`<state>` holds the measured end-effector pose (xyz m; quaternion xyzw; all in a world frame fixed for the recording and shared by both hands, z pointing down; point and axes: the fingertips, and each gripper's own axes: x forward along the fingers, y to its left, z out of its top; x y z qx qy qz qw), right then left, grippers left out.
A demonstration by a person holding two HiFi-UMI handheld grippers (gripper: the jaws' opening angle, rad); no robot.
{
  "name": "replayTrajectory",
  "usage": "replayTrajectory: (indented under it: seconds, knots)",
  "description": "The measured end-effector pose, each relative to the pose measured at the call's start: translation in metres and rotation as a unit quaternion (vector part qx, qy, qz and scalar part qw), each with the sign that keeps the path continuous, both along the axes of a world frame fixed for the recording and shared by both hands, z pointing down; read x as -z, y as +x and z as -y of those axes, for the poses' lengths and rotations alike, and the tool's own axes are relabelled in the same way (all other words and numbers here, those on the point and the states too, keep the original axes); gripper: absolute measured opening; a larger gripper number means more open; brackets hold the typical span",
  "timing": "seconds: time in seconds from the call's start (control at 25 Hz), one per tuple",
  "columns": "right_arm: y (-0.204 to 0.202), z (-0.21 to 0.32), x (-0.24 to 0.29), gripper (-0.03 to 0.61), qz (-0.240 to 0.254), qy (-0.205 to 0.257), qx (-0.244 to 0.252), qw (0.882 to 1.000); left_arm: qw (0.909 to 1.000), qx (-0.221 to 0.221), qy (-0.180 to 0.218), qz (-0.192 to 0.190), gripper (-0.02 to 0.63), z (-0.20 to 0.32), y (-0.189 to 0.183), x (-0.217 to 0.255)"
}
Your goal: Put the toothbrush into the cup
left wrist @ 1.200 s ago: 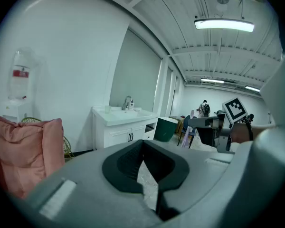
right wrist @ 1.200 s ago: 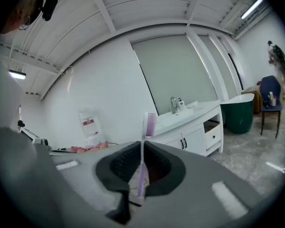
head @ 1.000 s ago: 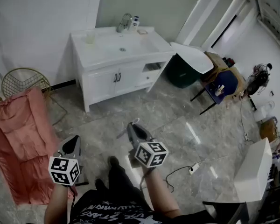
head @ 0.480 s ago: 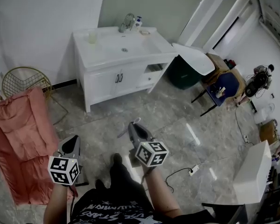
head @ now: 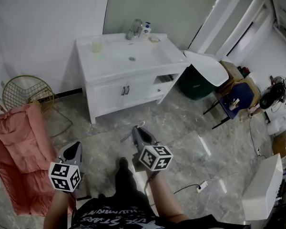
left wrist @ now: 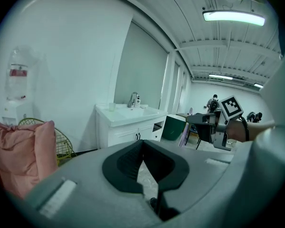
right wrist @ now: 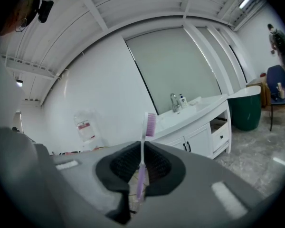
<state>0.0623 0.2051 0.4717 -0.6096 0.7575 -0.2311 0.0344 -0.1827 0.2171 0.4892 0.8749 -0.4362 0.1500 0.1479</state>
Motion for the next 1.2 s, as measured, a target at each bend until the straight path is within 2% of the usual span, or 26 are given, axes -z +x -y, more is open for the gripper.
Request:
replayTrajectory:
  seconds: [0.32, 0.6, 0.92, 1.2]
  knots:
    - [0.078, 0.121, 0.006, 0.021, 0.014, 0.008, 0.019, 1.000, 0.9989, 0.046, 0.009, 0.002, 0.009, 0.104, 0.058, 0.012]
    - [0.115, 0.210, 0.007, 0.021, 0.022, 0.009, 0.065, 0.998, 0.9958, 0.090, 0.010, 0.009, 0.009, 0.170, 0.097, 0.016]
    - [0.136, 0.259, 0.010, 0.021, 0.024, 0.014, 0.104, 0.994, 0.9921, 0.124, 0.017, 0.016, 0.009, 0.206, 0.126, 0.019]
    - [0.142, 0.284, 0.016, 0.021, 0.015, 0.020, 0.117, 0.993, 0.9908, 0.133, 0.021, 0.014, 0.009, 0.228, 0.130, 0.024]
